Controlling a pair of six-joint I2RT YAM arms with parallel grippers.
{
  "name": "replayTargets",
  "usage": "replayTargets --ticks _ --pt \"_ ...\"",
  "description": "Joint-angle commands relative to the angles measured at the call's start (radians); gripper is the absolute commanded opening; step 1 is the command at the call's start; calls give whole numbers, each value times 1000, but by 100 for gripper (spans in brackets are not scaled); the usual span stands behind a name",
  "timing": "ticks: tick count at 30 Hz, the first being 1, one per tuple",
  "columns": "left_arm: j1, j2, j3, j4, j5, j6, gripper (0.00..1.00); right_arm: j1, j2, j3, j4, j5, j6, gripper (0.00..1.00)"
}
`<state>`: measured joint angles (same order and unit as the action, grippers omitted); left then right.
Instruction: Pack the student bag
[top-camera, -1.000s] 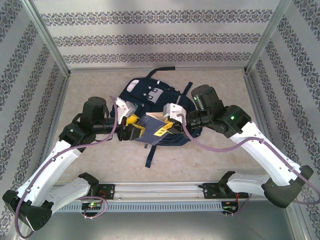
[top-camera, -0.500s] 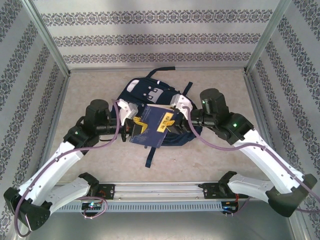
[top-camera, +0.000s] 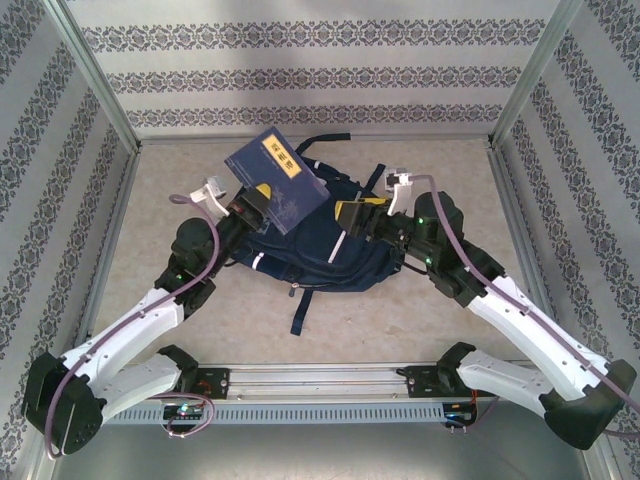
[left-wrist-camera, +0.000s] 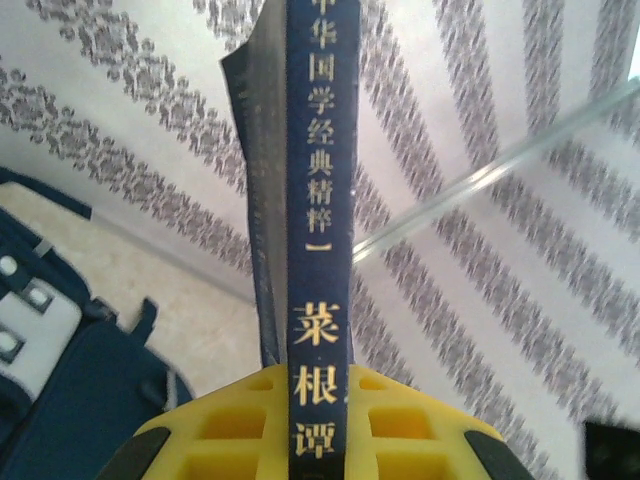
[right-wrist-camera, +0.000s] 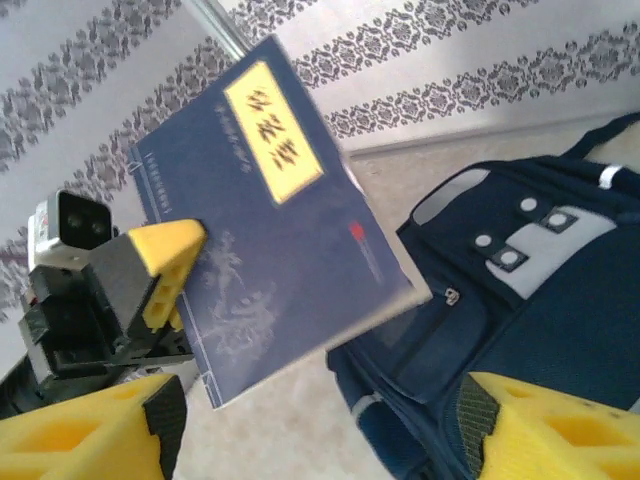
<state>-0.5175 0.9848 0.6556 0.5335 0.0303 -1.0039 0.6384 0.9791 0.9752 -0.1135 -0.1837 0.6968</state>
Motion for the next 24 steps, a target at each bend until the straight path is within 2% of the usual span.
replayTargets --ticks 1,4,6,13,17,24 --pt "-17 -15 64 85 -147 -180 0 -35 34 -44 151 -88 407 79" --pt "-19 -13 87 42 -157 -218 0 -37 85 -102 335 -134 617 82" --pt "-19 -11 97 29 -160 -238 0 -20 138 -100 425 -160 705 84" --pt "-22 -22 111 -18 -166 -265 0 57 241 -47 621 -122 725 85" --pt "-24 -23 111 -28 -167 -280 0 93 273 -38 665 -80 717 84" --pt "-28 -15 120 -29 -153 -305 0 110 368 11 739 -83 741 83"
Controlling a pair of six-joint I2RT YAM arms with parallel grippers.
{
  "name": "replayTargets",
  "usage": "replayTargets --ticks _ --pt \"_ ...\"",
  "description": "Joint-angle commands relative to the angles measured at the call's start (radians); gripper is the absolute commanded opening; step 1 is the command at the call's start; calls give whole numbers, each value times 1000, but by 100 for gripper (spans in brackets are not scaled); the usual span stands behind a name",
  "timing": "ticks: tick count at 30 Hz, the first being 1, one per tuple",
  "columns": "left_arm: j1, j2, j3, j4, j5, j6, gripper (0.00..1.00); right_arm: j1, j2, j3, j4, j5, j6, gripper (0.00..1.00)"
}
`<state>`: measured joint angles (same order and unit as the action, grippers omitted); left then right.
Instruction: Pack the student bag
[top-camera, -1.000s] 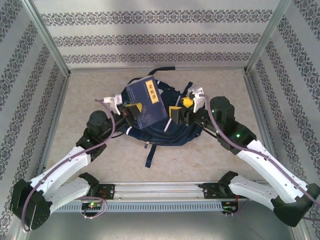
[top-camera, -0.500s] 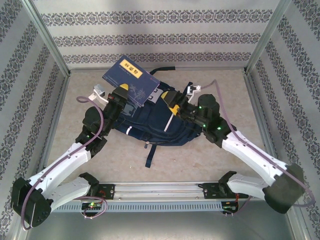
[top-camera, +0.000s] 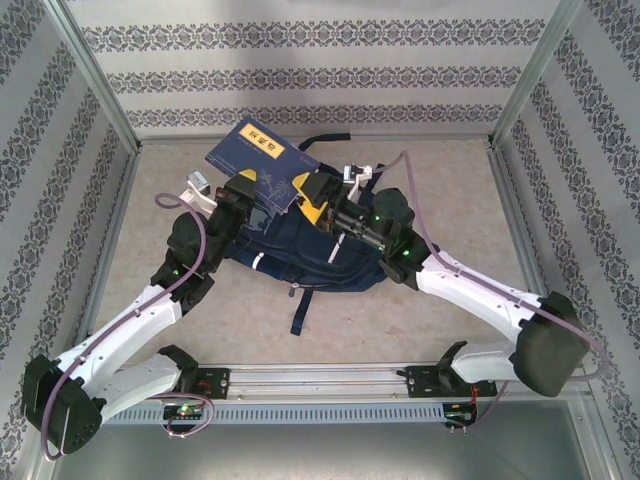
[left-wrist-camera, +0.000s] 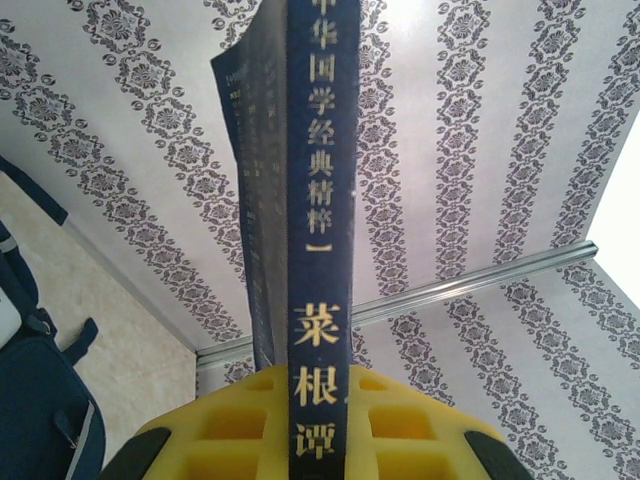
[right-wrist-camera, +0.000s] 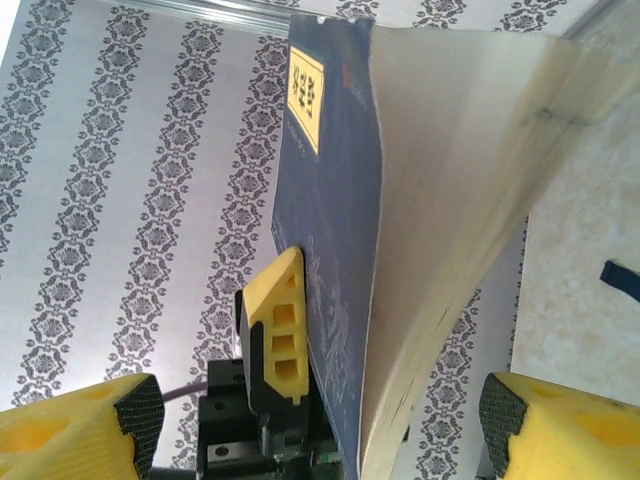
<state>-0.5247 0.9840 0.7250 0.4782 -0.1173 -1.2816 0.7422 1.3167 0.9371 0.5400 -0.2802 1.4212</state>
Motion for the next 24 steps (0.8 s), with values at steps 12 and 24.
replayTargets --ticks 12,24 --pt "-41 -31 50 -49 -15 -54 0 7 129 142 152 88 -67 53" --pt "-55 9 81 -210 59 32 51 -55 -4 22 -5 196 -210 0"
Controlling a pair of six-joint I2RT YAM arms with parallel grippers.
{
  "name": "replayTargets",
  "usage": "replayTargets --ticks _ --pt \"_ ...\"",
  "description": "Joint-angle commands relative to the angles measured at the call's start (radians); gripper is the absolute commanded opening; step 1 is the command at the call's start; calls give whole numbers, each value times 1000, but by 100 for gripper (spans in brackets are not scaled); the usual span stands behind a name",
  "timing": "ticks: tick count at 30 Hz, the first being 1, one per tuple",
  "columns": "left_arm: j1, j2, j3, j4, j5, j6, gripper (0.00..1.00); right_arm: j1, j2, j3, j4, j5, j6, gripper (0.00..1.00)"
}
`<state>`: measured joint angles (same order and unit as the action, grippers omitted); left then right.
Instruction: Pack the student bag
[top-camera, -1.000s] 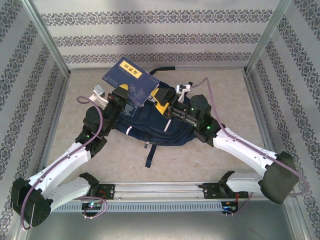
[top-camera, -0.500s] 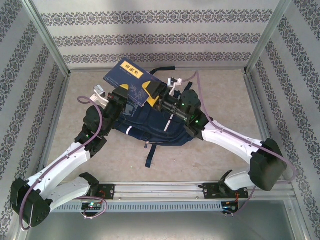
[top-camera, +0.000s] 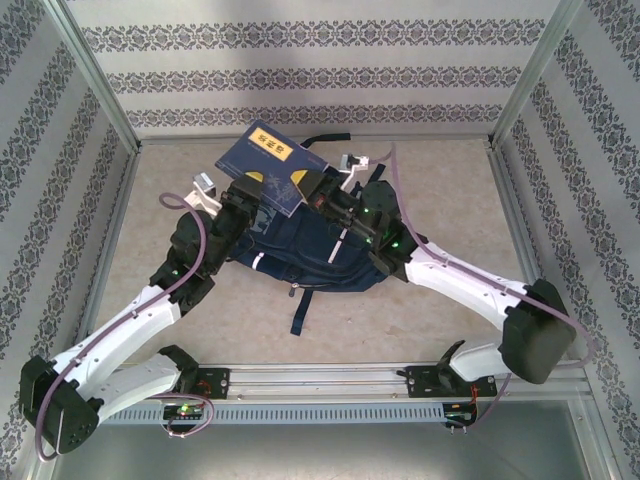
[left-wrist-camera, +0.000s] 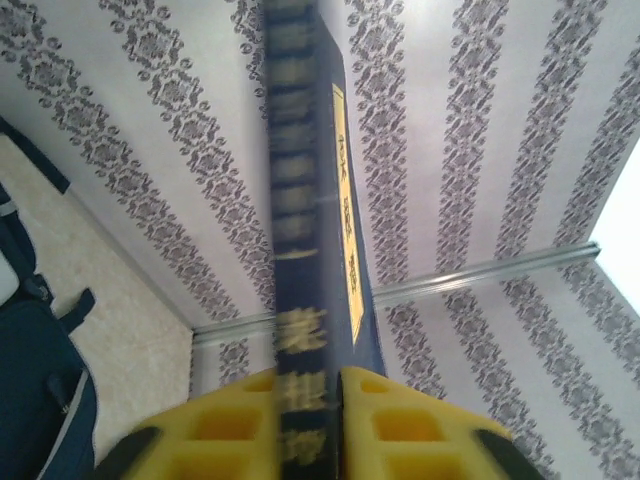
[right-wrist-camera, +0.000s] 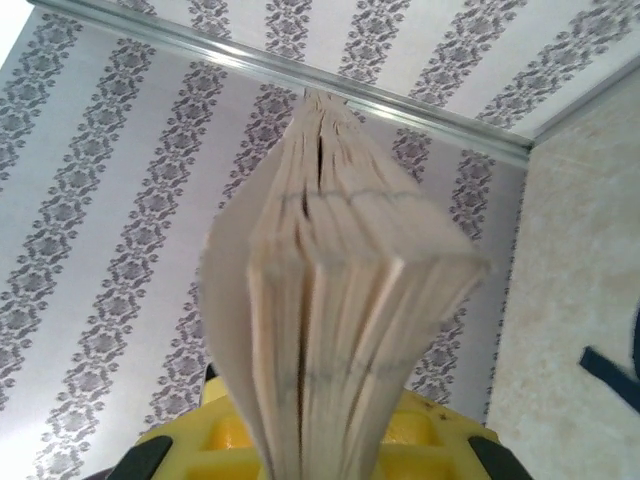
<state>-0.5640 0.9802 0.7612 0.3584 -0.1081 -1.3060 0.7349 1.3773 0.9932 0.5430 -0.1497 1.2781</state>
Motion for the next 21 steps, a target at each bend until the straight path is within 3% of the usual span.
replayTargets --ticks 1,4,11,17,21 --pt "-16 21 61 -123 70 102 60 -70 -87 -58 -15 55 -76 0" --pt "-16 75 161 -309 130 255 70 -147 -207 -100 -191 60 -148 0" --pt "-21 429 478 -655 307 627 71 -307 -556 -137 -743 226 -428 0" --pt "-28 816 815 -895 520 848 65 -453 -770 -223 -942 220 -510 0" --pt "-58 986 967 -973 576 911 61 -514 -830 -254 -1005 182 -536 0"
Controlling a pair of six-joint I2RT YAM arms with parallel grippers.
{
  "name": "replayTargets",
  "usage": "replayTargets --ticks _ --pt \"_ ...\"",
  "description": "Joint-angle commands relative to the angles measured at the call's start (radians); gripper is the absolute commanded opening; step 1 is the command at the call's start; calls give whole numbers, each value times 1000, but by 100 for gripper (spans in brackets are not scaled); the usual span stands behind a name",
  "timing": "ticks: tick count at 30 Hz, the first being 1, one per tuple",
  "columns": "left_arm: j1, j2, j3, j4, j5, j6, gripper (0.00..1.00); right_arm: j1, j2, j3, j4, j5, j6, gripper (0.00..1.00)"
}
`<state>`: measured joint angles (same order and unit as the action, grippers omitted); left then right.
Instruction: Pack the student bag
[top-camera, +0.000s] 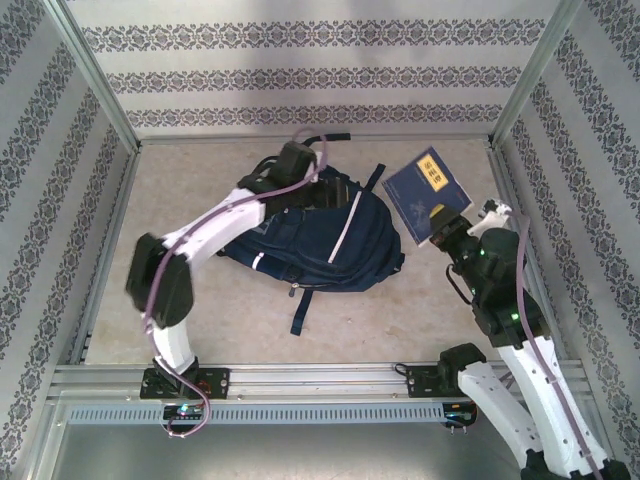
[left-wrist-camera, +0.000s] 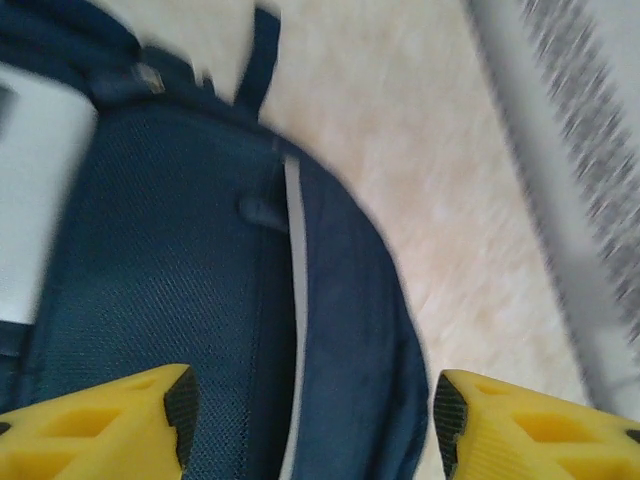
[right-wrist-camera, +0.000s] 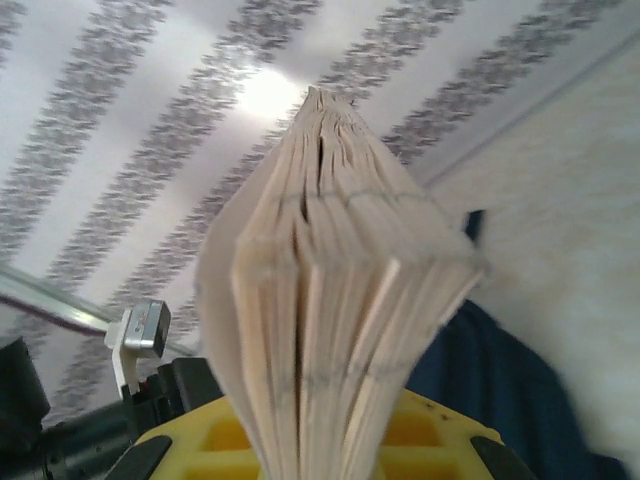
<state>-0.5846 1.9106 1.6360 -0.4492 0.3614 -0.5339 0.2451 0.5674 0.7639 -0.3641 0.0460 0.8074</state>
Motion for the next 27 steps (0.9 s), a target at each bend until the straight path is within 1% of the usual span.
replayTargets --ticks 1,5,8,10,12,15,19,20,27 --pt "-49 91 129 -190 102 159 60 -36 -32 -32 -109 -24 -72 0" --pt "-86 190 218 -251 101 199 58 -62 -51 -49 -127 -55 -91 0" --pt "-99 221 228 -256 100 198 56 -76 -52 -57 -124 -84 -93 0" --pt "-101 230 222 -248 108 195 51 -81 -51 -62 -119 -95 -94 0" --pt "-103 234 210 -234 114 190 43 -86 -47 -67 -113 -104 -96 0" --pt "-101 251 214 -239 101 191 26 -93 -38 -72 -107 -117 -93 0" --pt "-101 257 226 -269 41 199 3 -97 -40 -77 -98 -143 -85 0" --pt "-100 246 230 -281 21 202 0 -96 -37 -74 -100 -150 -88 0" --pt "-88 68 238 -301 -8 222 0 -98 -17 -58 -113 -178 -104 0"
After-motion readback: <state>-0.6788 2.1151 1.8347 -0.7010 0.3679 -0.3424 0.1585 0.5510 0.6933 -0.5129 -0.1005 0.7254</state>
